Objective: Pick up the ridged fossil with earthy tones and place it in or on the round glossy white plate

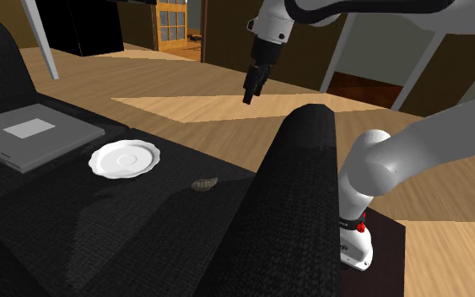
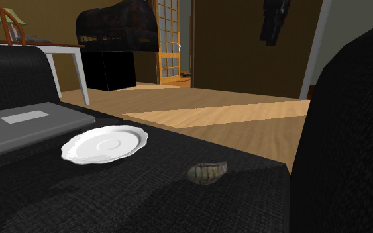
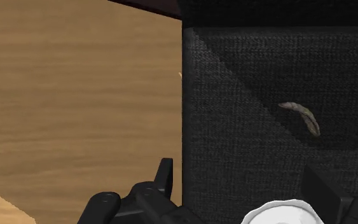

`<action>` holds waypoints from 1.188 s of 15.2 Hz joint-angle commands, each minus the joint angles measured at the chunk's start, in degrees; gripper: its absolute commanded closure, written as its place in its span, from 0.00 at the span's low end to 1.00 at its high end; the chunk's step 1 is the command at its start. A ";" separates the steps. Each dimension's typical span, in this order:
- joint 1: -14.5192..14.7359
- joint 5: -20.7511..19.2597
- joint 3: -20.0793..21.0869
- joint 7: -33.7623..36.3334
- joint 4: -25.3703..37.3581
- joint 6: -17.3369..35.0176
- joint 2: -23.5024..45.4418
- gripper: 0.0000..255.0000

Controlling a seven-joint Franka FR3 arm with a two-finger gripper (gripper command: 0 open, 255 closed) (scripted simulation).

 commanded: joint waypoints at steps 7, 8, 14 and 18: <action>5.86 0.21 5.67 -5.73 -3.00 10.33 8.86 0.00; 6.53 0.13 6.43 -6.36 -3.23 11.65 10.16 0.00; 10.17 -1.11 11.06 -9.63 -4.15 19.42 18.36 0.00; 12.20 -2.97 14.26 -11.14 -4.39 24.46 24.23 0.00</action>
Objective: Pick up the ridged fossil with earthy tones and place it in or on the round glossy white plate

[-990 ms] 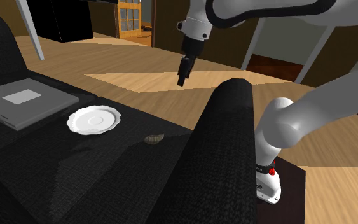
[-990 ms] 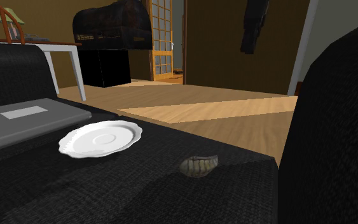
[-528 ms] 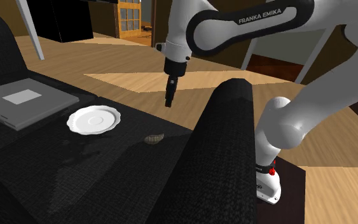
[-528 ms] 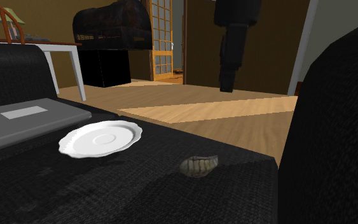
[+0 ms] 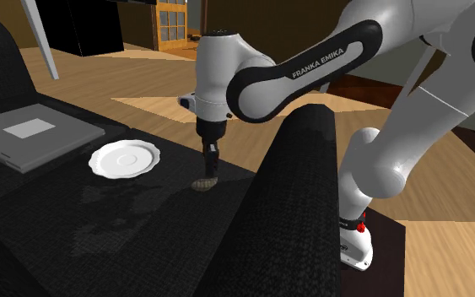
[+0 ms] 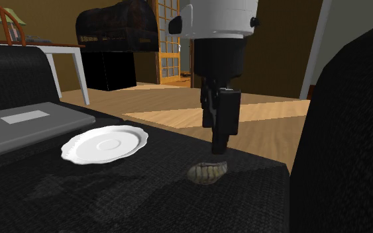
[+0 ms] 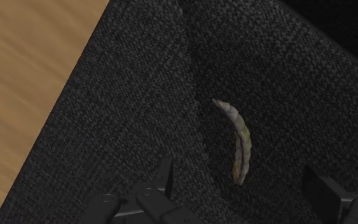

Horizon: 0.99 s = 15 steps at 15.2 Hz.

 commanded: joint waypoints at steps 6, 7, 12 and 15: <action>0.99 -2.08 2.25 -0.17 -1.76 6.38 5.36 0.00; 0.92 -2.31 2.33 0.01 -2.08 7.24 5.93 0.00; 0.72 -2.99 2.53 0.52 -2.85 9.48 7.48 0.00; 0.72 -2.99 2.53 0.52 -2.85 9.48 7.48 0.00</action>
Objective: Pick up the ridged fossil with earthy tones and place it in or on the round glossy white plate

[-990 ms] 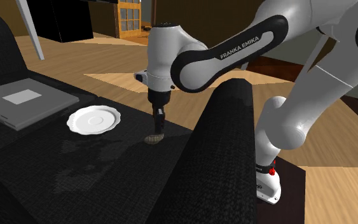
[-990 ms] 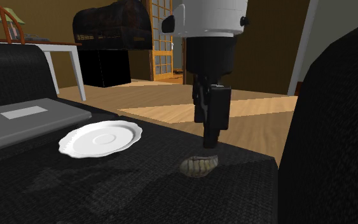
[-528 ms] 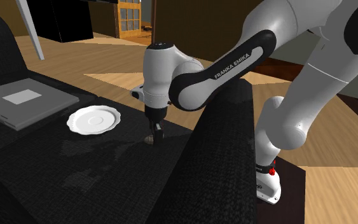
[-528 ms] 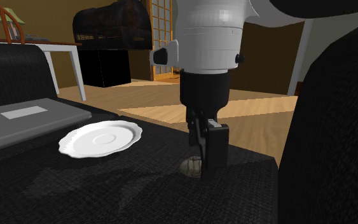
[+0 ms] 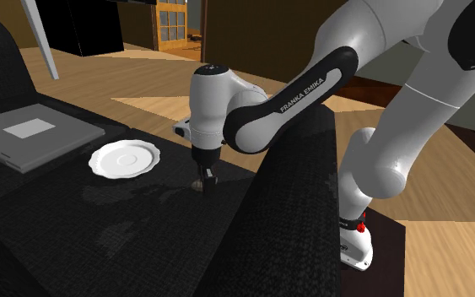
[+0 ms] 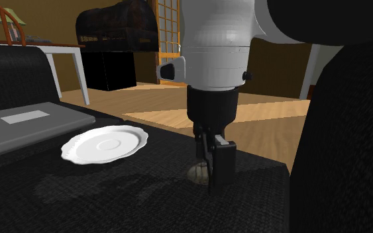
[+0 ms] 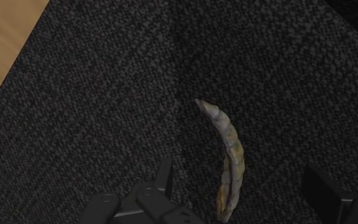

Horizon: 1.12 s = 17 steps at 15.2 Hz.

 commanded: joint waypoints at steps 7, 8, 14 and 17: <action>0.00 0.00 0.00 0.00 -0.01 0.01 0.00 1.00; 0.00 0.00 0.00 0.00 -0.01 0.01 0.00 1.00; 0.12 0.53 -0.18 -0.46 0.58 -1.71 -1.20 1.00; 0.28 1.18 -0.46 -1.05 1.57 -4.30 -2.89 1.00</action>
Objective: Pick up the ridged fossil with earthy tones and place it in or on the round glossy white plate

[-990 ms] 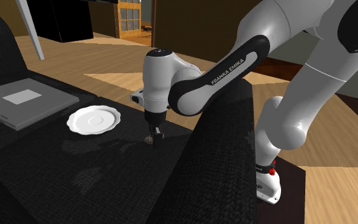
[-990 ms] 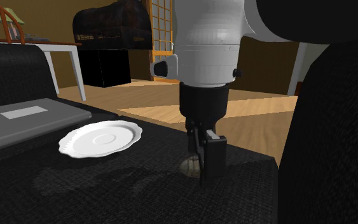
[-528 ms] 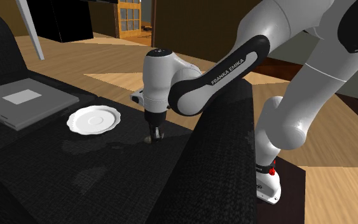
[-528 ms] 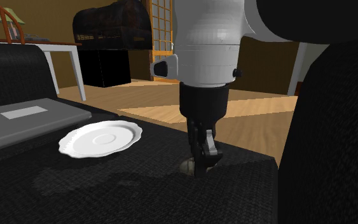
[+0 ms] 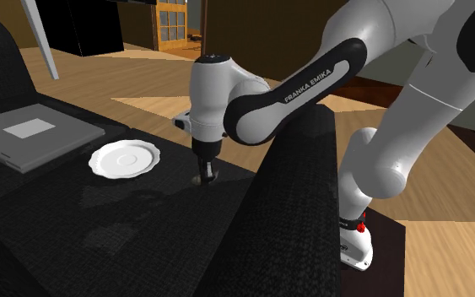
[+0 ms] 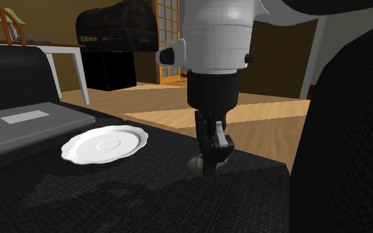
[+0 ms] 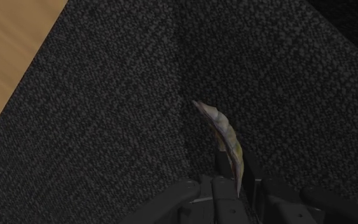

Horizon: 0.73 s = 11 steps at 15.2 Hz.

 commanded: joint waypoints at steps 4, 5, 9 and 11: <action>0.23 0.86 -0.47 -0.81 1.88 -4.31 -2.52 1.00; 0.27 0.99 -0.57 -0.95 2.29 -5.17 -2.98 1.00; 0.38 1.42 -0.96 -1.43 4.03 -8.54 -4.68 1.00; 0.42 1.58 -1.15 -1.64 4.98 -10.21 -5.43 1.00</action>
